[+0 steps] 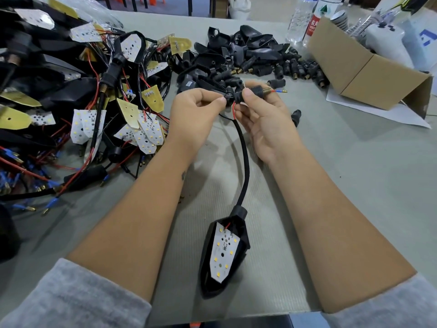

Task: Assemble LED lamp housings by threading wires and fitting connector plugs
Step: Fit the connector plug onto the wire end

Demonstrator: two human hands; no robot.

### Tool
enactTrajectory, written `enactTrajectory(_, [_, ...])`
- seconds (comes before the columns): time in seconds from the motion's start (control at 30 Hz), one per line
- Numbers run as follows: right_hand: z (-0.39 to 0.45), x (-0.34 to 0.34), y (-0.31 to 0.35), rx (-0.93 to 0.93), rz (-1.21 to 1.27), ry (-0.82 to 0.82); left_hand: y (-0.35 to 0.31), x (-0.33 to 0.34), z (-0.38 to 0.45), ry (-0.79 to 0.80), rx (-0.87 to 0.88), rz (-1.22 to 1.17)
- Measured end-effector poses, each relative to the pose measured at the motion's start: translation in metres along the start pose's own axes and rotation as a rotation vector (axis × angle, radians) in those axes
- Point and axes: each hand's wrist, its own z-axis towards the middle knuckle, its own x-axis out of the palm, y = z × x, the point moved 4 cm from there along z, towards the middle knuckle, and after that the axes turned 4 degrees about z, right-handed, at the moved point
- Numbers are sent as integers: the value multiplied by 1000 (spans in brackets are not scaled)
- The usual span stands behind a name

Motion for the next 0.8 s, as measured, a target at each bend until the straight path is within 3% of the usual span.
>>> enactTrajectory(0.23, [-1, 2, -1, -5, -44, 29, -6, 6, -6, 82, 36, 21])
enactTrajectory(0.47, [3, -2, 0, -31, 72, -67, -3, 13, -8, 113, -24, 169])
enactTrajectory(0.6, [4, -5, 0, -42, 70, -108, -5, 11, -8, 73, 26, 235])
enactTrajectory(0.8, [2, -3, -1, -30, -15, -80, -8, 14, -11, 144, 137, 331])
